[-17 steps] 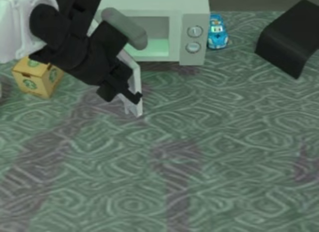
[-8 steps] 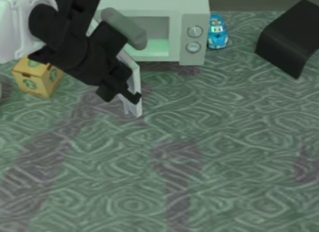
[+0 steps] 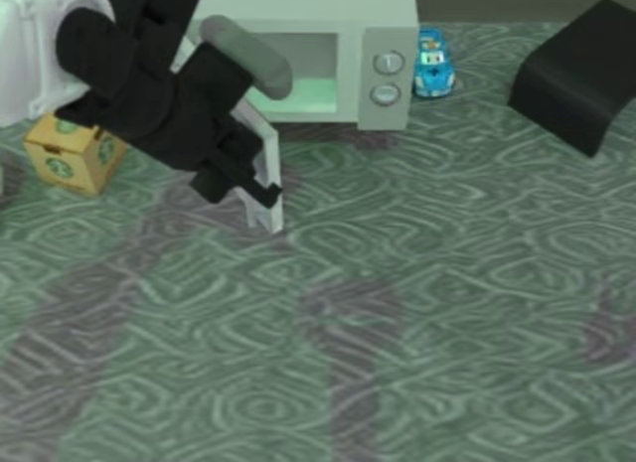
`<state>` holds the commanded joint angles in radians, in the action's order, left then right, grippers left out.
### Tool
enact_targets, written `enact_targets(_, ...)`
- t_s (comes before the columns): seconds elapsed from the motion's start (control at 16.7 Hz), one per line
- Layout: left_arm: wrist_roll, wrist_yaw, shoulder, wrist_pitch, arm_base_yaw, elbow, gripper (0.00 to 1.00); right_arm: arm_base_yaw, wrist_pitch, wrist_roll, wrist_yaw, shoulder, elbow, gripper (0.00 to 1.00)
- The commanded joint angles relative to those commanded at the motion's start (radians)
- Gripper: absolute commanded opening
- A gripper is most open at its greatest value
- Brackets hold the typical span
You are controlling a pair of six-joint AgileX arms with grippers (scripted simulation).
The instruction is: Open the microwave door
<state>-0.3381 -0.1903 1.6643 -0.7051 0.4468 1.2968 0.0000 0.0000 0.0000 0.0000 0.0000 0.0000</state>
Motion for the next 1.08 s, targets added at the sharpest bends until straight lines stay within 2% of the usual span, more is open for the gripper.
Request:
enact_targets(0.42,0.0,-0.007,0.001,-0.001,0.003,-0.004,0.0,0.0,0.0,0.0,0.0,0.0,0.0,1.0)
enact_targets(0.84,-0.136,-0.07,-0.024,-0.032,-0.056,-0.021,0.0,0.0,0.0,0.0,0.0,0.0,0.0,1.0)
enact_targets(1.08,-0.145,-0.074,-0.025,-0.035,-0.06,-0.023,0.0,0.0,0.0,0.0,0.0,0.0,0.0,1.0)
